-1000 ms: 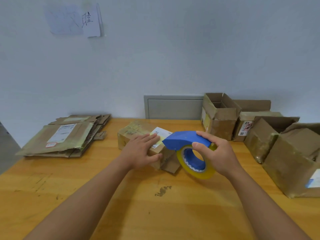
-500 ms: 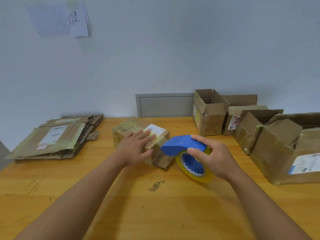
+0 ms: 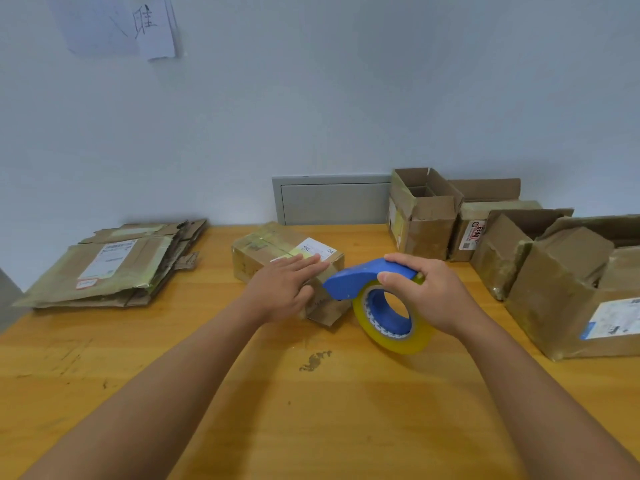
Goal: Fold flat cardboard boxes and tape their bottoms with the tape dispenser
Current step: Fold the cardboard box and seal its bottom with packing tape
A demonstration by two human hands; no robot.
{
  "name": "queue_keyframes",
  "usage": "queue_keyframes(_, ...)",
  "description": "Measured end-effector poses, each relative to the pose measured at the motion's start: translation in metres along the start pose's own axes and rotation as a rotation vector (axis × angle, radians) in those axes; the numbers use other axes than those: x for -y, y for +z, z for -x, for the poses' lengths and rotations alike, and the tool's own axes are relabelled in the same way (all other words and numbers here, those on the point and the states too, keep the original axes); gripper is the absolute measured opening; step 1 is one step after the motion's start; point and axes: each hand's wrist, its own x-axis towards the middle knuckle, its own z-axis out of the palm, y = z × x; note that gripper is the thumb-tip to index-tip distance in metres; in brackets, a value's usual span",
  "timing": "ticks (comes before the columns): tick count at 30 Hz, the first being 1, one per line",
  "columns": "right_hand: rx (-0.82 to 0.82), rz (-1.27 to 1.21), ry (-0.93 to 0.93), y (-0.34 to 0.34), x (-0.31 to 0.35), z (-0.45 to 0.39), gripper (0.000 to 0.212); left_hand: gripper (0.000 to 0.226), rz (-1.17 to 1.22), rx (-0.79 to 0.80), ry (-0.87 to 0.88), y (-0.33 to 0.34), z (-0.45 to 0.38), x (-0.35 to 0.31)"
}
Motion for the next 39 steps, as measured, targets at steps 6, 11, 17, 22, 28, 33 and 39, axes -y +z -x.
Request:
queue_keyframes(6, 0.018, 0.090, -0.021, 0.006, 0.003, 0.004, 0.048, 0.057, 0.074, 0.019, -0.029, -0.005, 0.000, -0.005)
queue_keyframes(11, 0.045, 0.143, -0.007, 0.012, 0.018, -0.018, 0.044, 0.051, 0.215, -0.049, -0.110, -0.001, -0.005, -0.011)
queue_keyframes(17, 0.091, 0.248, 0.039, 0.025, 0.018, -0.020, 0.032, 0.041, 0.214, -0.132, -0.128, 0.008, -0.009, -0.011)
queue_keyframes(22, -0.063, 0.166, 0.046, 0.008, 0.000, -0.004, 0.042, 0.047, 0.286, -0.222, -0.204, 0.007, -0.013, -0.019)
queue_keyframes(28, -0.320, 0.026, 0.049, -0.008, -0.011, 0.001, 0.040, 0.029, 0.314, -0.328, -0.280, 0.007, -0.020, -0.027)
queue_keyframes(33, -0.452, -0.031, 0.043, 0.009, -0.010, -0.010, 0.044, 0.025, 0.163, -0.310, -0.225, 0.018, -0.017, -0.034)
queue_keyframes(39, -0.522, -0.059, 0.042, 0.043, -0.015, -0.028, 0.055, 0.032, 0.124, -0.397, -0.236, 0.023, -0.016, -0.039)
